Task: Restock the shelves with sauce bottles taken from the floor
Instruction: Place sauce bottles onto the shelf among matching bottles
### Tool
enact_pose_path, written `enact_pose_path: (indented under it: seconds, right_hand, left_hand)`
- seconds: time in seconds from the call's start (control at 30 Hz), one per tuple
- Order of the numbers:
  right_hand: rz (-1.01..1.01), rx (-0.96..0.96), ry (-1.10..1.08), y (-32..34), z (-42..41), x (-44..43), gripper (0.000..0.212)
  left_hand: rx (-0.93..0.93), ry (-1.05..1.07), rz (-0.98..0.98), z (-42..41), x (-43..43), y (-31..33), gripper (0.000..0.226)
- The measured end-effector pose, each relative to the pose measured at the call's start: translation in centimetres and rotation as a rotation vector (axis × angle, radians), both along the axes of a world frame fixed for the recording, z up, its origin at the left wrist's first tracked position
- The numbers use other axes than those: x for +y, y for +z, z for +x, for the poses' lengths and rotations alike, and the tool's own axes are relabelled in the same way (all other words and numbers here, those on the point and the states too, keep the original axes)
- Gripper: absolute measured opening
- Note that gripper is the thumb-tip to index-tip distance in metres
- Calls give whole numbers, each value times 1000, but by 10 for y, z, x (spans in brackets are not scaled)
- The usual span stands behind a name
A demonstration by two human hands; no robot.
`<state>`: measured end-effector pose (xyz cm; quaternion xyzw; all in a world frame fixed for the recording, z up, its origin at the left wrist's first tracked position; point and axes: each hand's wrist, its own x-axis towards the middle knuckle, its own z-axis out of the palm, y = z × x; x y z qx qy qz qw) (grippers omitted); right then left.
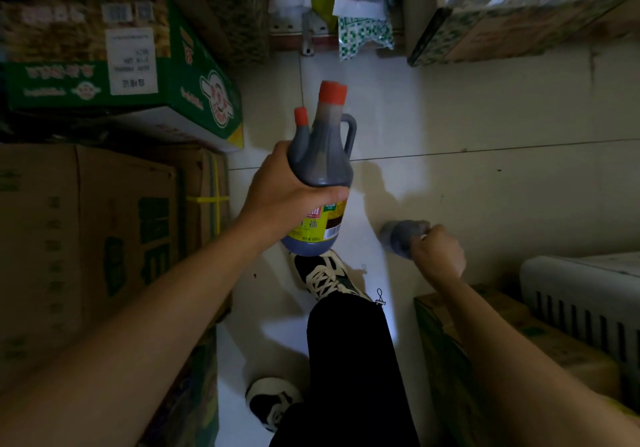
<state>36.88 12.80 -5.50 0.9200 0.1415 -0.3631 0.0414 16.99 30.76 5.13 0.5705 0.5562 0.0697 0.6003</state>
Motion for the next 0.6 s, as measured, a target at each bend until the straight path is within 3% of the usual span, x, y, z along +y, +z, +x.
enact_pose_path:
  seconds: [0.13, 0.27, 0.37, 0.43, 0.6]
  right_hand:
    - [98, 28, 53, 32, 8, 16, 35]
    - [265, 21, 143, 112, -13, 36, 36]
    - [368, -50, 251, 196, -37, 71, 31]
    - [472, -88, 329, 264, -51, 96, 30]
    - [818, 4, 402, 454, -79, 142, 23]
  left_hand:
    - [28, 117, -41, -1, -4, 11, 83]
    - [10, 231, -16, -2, 5, 69, 75]
    - [-32, 244, 44, -9, 22, 147, 81]
    - [-49, 243, 128, -17, 34, 210, 74]
    - [-100, 314, 382, -56, 50, 390, 61]
